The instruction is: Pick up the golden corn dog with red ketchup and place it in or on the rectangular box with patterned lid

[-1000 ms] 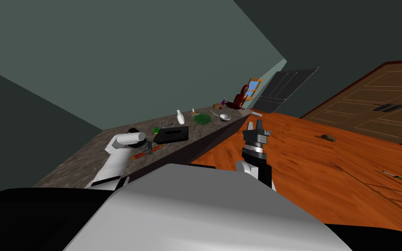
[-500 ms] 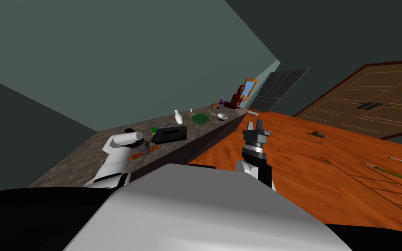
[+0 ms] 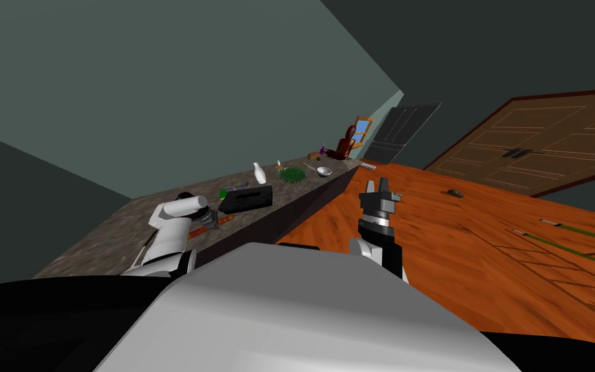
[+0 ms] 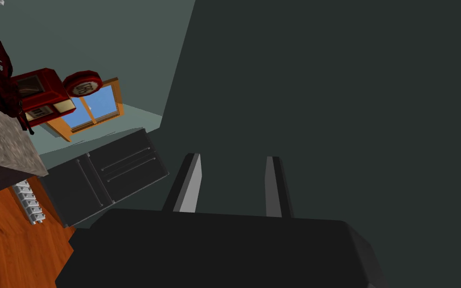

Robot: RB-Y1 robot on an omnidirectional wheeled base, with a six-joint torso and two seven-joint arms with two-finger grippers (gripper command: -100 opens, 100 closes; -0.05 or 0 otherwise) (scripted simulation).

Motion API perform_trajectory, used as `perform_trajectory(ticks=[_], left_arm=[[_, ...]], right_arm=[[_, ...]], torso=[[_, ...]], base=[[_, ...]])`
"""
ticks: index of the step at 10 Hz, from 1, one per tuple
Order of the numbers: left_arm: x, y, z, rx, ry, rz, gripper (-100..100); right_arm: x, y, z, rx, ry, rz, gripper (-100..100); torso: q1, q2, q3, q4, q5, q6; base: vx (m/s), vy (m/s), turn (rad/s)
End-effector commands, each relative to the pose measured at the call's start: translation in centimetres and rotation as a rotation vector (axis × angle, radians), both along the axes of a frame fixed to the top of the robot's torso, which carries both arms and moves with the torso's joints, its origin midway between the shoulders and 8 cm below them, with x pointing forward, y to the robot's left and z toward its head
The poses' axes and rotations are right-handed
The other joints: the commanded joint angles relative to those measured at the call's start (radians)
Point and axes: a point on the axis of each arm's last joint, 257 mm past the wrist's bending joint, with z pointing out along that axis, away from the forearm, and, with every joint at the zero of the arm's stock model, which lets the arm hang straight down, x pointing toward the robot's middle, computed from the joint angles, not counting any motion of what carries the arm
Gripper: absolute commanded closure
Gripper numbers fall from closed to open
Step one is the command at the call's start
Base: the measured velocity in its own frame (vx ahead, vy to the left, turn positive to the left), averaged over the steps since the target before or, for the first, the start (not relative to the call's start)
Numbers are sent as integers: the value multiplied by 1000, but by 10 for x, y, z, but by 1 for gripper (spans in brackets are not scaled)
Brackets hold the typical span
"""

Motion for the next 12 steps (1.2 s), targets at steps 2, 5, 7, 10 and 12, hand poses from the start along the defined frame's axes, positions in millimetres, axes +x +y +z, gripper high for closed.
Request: perform_trajectory(ticks=[2,5,7,10,12], left_arm=[[-3,13,-6,-5,0,16,-100],[-3,14,-6,-6,3,18,100],[-4,14,-6,-7,4,18,100],[-3,14,-6,-7,3,18,0],[-4,0,-5,-10,11,10,100]], right_arm=[[0,0,0,0,0,0,0],[0,0,0,0,0,0,0],[0,0,0,0,0,0,0],[0,0,0,0,0,0,0],[0,0,0,0,0,0,0]], torso=[[0,-1,0,0,0,0],[2,-2,-1,-1,2,0],[3,-3,-2,-1,3,1],[3,-3,-2,-1,3,0],[4,-3,-2,-1,3,-1]], base=[[-32,-32,-84],[-13,-15,-16],[0,0,0],[0,0,0],[30,37,118]])
